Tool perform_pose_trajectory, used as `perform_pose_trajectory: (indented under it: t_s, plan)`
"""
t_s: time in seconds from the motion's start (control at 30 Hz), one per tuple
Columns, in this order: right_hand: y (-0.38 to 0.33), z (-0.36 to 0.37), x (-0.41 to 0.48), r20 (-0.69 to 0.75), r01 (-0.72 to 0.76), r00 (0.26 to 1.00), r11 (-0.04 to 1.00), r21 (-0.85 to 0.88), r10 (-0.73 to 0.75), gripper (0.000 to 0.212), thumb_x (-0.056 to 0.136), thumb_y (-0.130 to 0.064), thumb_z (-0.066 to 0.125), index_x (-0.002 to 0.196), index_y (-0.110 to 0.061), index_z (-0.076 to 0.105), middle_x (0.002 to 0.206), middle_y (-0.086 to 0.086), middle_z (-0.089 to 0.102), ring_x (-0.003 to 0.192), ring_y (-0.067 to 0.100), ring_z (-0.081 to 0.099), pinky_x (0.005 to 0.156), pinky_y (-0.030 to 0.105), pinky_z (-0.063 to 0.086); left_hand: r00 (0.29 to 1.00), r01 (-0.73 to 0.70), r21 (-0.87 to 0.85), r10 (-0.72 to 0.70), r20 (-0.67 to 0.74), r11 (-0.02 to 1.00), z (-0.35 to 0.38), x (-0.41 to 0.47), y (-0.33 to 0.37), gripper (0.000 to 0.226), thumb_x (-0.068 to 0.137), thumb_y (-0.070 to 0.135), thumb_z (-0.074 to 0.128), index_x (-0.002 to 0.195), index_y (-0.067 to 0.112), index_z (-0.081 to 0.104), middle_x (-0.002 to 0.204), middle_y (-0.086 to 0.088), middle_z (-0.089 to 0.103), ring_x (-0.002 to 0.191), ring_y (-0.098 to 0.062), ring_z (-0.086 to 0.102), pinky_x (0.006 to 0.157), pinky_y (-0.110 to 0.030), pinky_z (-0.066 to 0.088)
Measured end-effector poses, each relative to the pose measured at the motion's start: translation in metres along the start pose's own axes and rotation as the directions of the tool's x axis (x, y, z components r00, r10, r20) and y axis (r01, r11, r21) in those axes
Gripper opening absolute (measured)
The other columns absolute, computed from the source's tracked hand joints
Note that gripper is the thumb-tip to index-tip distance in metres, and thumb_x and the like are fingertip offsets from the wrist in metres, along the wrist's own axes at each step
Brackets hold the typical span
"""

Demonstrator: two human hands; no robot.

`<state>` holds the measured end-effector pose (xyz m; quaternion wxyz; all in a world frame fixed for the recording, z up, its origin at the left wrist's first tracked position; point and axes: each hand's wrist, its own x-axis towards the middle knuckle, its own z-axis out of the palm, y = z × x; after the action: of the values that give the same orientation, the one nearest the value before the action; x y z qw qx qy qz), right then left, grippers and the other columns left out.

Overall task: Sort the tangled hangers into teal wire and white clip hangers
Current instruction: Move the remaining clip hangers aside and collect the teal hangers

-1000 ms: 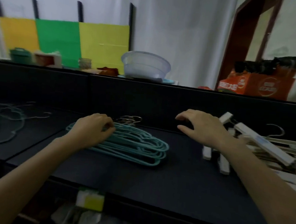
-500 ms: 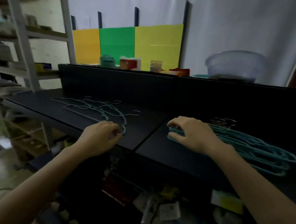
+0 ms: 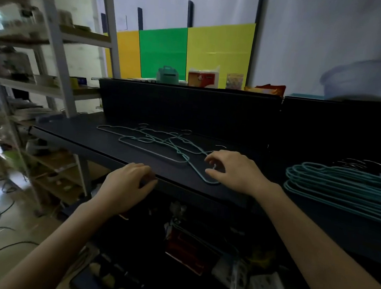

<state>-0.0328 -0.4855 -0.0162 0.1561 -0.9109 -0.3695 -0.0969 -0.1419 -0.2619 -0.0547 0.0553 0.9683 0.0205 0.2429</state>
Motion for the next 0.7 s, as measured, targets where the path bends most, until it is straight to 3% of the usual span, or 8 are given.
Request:
perform_pose_trajectory:
  t_s: [0.23,0.37,0.57,0.7]
  plan:
    - [-0.017,0.033,0.056,0.028,-0.105,0.994,0.994,0.029,0.104,0.044,0.089,-0.047,0.053,0.129,-0.028,0.047,0.126,-0.01,0.053,0.112,0.011,0.051,0.088,0.03,0.044,0.998,-0.044,-0.053,0.046,0.037,0.998,0.017,0.042,-0.059,0.027,0.092,0.038,0.048,0.111,0.022,0.059,0.107,0.008,0.059,0.103,-0.011,0.053,0.078,-0.026,0.046]
    - [-0.018,0.042,0.08,0.039,-0.191,0.981,0.981,-0.018,0.192,0.054,0.089,-0.052,0.049,0.136,-0.028,0.04,0.137,-0.009,0.045,0.122,0.013,0.047,0.091,0.033,0.042,0.996,-0.053,-0.132,0.063,0.068,0.99,0.027,0.077,-0.088,0.027,0.092,0.038,0.048,0.113,0.023,0.058,0.111,0.009,0.056,0.108,-0.011,0.05,0.082,-0.026,0.043]
    - [-0.014,0.054,0.089,0.152,-0.385,0.899,0.907,-0.169,0.41,0.088,0.08,-0.066,0.05,0.147,-0.019,0.018,0.151,-0.001,0.029,0.135,0.02,0.034,0.101,0.037,0.039,0.996,-0.09,-0.201,0.092,0.004,0.975,0.044,0.113,-0.125,0.022,0.091,0.036,0.052,0.108,0.024,0.06,0.103,0.013,0.054,0.104,-0.009,0.053,0.081,-0.028,0.046]
    - [-0.014,0.058,0.09,0.179,-0.433,0.865,0.878,-0.202,0.468,0.087,0.081,-0.07,0.043,0.147,-0.019,0.018,0.15,-0.002,0.031,0.134,0.017,0.033,0.1,0.033,0.038,0.992,-0.122,-0.25,0.13,0.012,0.961,0.058,0.13,-0.144,0.022,0.09,0.035,0.053,0.108,0.024,0.06,0.097,0.015,0.05,0.099,-0.009,0.054,0.08,-0.029,0.049]
